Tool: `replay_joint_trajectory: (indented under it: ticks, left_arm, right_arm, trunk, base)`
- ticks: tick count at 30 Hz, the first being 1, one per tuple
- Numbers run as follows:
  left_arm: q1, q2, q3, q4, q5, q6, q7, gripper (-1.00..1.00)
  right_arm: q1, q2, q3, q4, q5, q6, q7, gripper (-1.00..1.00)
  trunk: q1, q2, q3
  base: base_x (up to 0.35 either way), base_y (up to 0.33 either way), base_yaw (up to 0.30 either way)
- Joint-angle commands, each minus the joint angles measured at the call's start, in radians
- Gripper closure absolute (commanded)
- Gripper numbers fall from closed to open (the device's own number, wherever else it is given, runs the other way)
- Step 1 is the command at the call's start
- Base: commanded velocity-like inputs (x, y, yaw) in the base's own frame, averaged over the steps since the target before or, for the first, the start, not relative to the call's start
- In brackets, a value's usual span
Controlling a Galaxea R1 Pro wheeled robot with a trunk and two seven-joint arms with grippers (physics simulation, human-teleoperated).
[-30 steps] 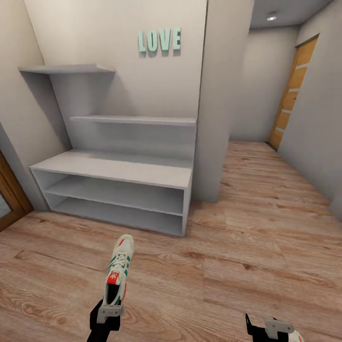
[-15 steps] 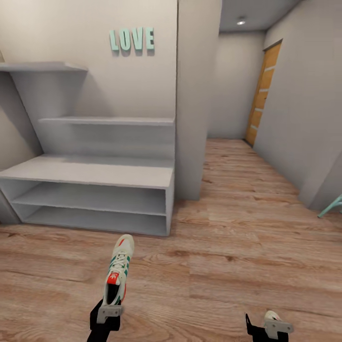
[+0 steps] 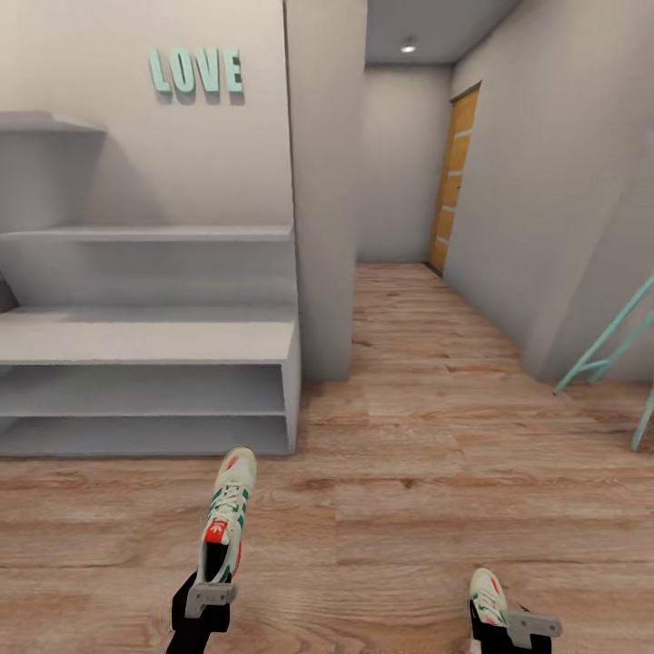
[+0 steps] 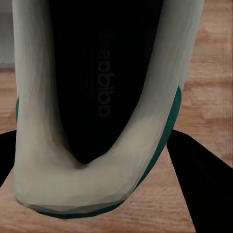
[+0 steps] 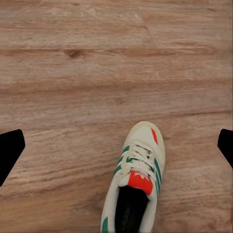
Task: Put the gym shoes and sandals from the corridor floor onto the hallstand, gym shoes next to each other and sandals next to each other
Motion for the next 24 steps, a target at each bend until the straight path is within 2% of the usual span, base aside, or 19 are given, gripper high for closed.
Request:
replay_joint_trajectory:
  ticks: [1,24]
  left_arm:
    - [0.0,-0.001,0.008,0.0,-0.007,-0.003,-0.004,1.0]
    - [0.0,0.004,0.011,-0.013,-0.006,-0.005,-0.004,1.0]
  right_arm:
    - [-0.001,0.001,-0.005,0.001,0.01,-0.003,-0.002,-1.0]
    - [-0.001,0.001,-0.005,0.0,0.01,-0.003,-0.002,-1.0]
  trunk:
    - [0.0,0.0,-0.001]
    - [0.0,0.0,-0.001]
  base:
    - [0.0,0.0,-0.266]
    - [0.0,0.0,-0.251]
